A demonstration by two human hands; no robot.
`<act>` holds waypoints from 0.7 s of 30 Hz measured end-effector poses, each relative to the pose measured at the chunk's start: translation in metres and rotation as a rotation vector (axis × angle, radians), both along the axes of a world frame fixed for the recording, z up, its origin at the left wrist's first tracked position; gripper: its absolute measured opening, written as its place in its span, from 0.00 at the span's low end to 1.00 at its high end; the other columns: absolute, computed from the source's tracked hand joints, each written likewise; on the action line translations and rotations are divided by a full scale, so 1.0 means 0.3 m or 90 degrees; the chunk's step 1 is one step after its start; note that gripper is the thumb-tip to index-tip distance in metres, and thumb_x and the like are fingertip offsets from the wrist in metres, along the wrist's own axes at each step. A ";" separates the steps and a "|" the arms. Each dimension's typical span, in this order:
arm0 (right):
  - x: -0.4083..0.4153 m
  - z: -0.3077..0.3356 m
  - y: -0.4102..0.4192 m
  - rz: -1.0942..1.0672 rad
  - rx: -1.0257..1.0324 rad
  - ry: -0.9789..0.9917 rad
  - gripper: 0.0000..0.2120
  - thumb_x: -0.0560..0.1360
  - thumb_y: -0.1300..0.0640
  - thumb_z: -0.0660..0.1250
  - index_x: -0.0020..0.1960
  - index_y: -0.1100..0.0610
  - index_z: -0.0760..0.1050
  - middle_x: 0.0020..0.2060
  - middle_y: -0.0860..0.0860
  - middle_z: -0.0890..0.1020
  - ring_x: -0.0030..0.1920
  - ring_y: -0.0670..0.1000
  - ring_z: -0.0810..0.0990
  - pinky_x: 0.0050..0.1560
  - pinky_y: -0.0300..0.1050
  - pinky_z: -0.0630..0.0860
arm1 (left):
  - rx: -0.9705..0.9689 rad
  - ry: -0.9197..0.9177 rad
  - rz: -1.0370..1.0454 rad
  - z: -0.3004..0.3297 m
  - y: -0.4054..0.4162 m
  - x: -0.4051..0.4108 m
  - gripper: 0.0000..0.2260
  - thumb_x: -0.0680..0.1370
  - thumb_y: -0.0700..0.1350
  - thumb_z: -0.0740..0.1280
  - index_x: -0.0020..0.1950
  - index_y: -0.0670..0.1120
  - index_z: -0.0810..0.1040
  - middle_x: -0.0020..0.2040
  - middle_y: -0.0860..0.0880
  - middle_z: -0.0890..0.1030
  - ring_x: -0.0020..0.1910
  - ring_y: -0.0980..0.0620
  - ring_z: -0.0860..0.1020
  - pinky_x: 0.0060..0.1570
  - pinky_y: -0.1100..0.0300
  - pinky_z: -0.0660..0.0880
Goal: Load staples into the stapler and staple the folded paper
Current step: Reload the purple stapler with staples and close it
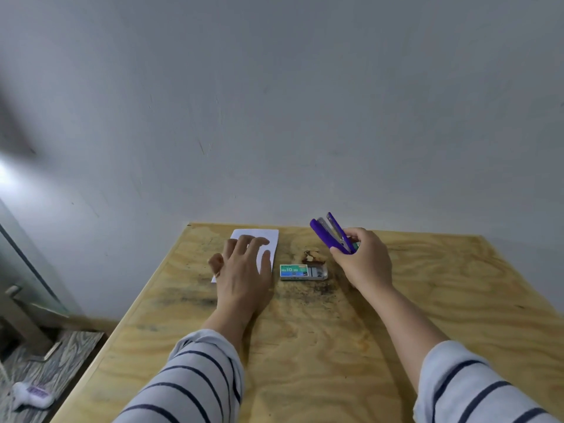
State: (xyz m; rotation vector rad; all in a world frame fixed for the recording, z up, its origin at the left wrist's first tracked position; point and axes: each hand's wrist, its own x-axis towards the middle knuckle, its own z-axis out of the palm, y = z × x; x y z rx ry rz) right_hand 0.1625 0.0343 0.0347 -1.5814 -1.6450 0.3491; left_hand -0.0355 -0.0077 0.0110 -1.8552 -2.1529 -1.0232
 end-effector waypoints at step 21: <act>0.005 0.127 -0.083 0.175 -0.082 0.185 0.23 0.77 0.39 0.55 0.64 0.51 0.74 0.53 0.50 0.82 0.50 0.52 0.82 0.51 0.53 0.80 | 0.015 -0.259 -0.222 0.228 -0.017 0.195 0.03 0.77 0.51 0.65 0.46 0.54 0.77 0.41 0.54 0.82 0.40 0.57 0.78 0.37 0.61 0.73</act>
